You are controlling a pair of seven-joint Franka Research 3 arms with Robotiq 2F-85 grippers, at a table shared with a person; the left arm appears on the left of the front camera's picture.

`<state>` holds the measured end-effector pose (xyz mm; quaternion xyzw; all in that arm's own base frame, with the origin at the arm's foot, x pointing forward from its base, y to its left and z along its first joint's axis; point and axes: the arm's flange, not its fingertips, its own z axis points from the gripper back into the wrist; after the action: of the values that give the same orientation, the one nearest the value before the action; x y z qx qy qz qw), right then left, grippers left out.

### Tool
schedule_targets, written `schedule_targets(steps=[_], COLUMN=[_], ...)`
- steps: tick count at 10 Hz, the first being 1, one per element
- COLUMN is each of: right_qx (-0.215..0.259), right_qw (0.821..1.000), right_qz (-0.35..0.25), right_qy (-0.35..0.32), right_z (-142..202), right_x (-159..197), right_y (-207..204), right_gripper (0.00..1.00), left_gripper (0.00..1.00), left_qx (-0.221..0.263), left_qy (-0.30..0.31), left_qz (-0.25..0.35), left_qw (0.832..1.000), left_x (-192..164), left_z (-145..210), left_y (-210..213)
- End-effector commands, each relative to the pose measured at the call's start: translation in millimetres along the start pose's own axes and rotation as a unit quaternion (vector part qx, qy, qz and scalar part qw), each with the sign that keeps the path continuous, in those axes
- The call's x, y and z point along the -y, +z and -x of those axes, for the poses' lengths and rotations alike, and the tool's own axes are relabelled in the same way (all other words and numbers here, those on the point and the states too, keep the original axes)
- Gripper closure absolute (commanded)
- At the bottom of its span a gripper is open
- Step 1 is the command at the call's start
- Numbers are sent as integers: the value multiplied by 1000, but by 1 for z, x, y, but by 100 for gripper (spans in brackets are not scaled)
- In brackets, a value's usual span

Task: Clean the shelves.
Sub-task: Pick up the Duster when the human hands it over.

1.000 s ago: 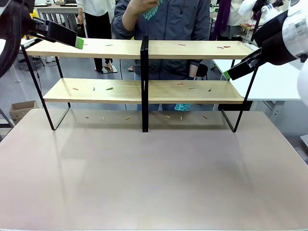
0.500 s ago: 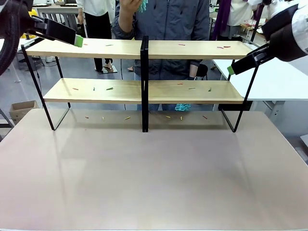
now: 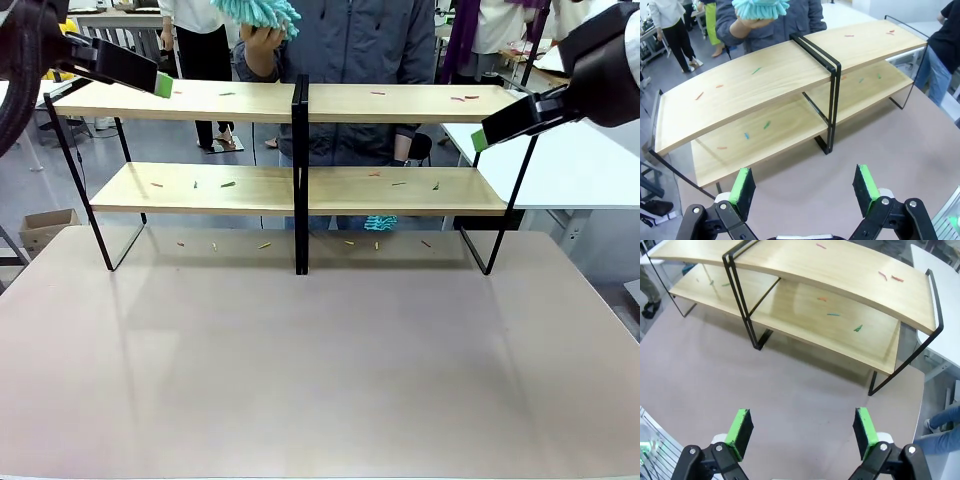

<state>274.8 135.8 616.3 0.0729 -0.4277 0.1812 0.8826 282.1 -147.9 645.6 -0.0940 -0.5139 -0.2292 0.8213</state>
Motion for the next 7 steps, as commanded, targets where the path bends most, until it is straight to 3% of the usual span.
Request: schedule_targets(steps=[1, 5, 7], right_qx=[22, 82, 85], right_qw=[999, 995, 995], right_qz=[-9, 9, 9], right_qy=[-26, -51, -52], right_z=[0, 0, 1], right_x=[-9, -7, -7], right_y=[5, 13, 14], right_gripper=[0, 0, 0], left_gripper=[0, 0, 0], left_qx=[4, 4, 4], left_qy=[0, 0, 0], left_qz=[-1, -1, -1], left_qw=[1000, 1000, 1000], left_x=[0, 0, 0], left_z=[-1, -1, -1], left_y=[0, 0, 0])
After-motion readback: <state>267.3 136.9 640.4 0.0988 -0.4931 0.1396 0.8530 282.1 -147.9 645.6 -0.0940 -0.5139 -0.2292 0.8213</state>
